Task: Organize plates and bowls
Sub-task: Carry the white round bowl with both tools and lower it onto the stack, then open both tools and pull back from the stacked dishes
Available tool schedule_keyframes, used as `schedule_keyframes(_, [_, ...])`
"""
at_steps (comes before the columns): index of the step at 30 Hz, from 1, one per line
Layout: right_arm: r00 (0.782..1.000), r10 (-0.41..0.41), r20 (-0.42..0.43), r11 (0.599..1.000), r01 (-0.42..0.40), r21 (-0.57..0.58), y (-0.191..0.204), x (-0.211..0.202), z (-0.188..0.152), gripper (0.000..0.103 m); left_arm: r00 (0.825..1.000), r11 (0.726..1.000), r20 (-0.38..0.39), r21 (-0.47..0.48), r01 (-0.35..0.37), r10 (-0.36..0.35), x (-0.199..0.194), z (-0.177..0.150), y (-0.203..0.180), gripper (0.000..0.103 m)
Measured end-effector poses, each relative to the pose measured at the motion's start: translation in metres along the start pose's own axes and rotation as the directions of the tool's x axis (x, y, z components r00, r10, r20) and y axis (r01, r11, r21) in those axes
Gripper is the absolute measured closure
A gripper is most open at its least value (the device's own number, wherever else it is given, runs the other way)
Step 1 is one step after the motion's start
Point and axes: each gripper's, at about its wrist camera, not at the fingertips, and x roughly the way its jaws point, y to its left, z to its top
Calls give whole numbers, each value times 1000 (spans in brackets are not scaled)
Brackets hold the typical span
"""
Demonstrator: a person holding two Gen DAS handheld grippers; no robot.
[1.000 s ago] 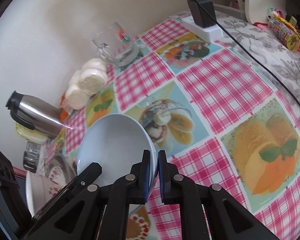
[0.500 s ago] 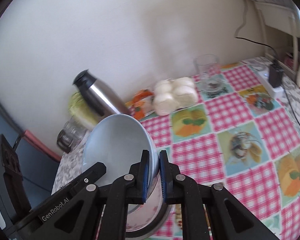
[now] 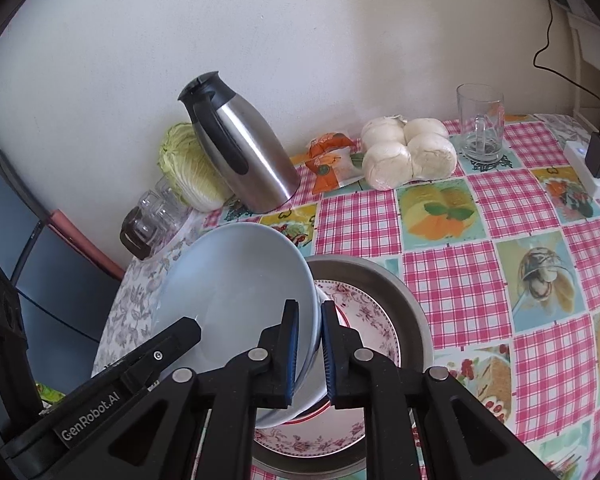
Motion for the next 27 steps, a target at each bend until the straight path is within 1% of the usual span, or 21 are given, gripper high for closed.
schedule_keyframes(6, [999, -5, -34, 1000, 4, -25, 4, 12, -3, 89, 1000, 999, -22, -33, 13, -13, 5, -1, 14, 89])
schedule_keyframes(7, [999, -21, -33, 999, 19, -34, 4, 13, -3, 89, 999, 999, -34, -40, 14, -15, 9, -2, 16, 89])
schedule_keyframes(9, [997, -71, -21, 996, 70, -58, 6, 14, -3, 89, 998, 997, -46, -60, 41, -44, 13, -4, 20, 90])
schedule_keyframes(10, [997, -83, -9, 994, 82, -67, 7, 14, -3, 89, 997, 996, -48, -66, 51, -54, 14, -4, 21, 90])
schedule_keyframes(14, [998, -65, 7, 997, 65, -51, 3, 9, 0, 89, 998, 997, -26, -59, 58, -59, 4, -5, 21, 90])
schedule_keyframes(16, [997, -72, 20, 996, 73, -50, 1, 3, -1, 83, 998, 997, -8, -56, 57, -57, -4, -6, 22, 88])
schedule_keyframes(17, [997, -76, 27, 996, 77, -49, 1, -1, -2, 77, 998, 997, -3, -53, 56, -56, -8, -8, 22, 88])
schedule_keyframes(18, [996, -78, 34, 996, 80, -47, 0, -5, -3, 72, 998, 997, -2, -54, 56, -56, -11, -10, 24, 82])
schedule_keyframes(19, [996, -79, 40, 996, 81, -46, 0, -9, -5, 69, 999, 997, -1, -57, 54, -54, -14, -12, 26, 71])
schedule_keyframes(20, [996, -78, 46, 996, 80, -46, 1, -14, -7, 61, 999, 997, 4, -62, 52, -52, -18, -15, 28, 65])
schedule_keyframes(21, [996, -77, 52, 996, 80, -45, 0, -18, -10, 53, 999, 997, 11, -67, 49, -49, -21, -19, 31, 55])
schedule_keyframes(22, [995, -77, 57, 996, 79, -44, 0, -22, -14, 50, 999, 996, 17, -71, 44, -43, -25, -22, 34, 48])
schedule_keyframes(23, [995, -79, 60, 996, 82, -45, 0, -26, -19, 46, 999, 997, 22, -74, 37, -36, -29, -26, 36, 45])
schedule_keyframes(25, [994, -91, 59, 994, 94, -50, -1, -32, -28, 40, 999, 997, 31, -71, 19, -17, -35, -34, 41, 28])
schedule_keyframes(27, [993, -103, 55, 993, 106, -56, -3, -36, -39, 30, 999, 998, 31, -60, -13, 15, -37, -41, 45, 20])
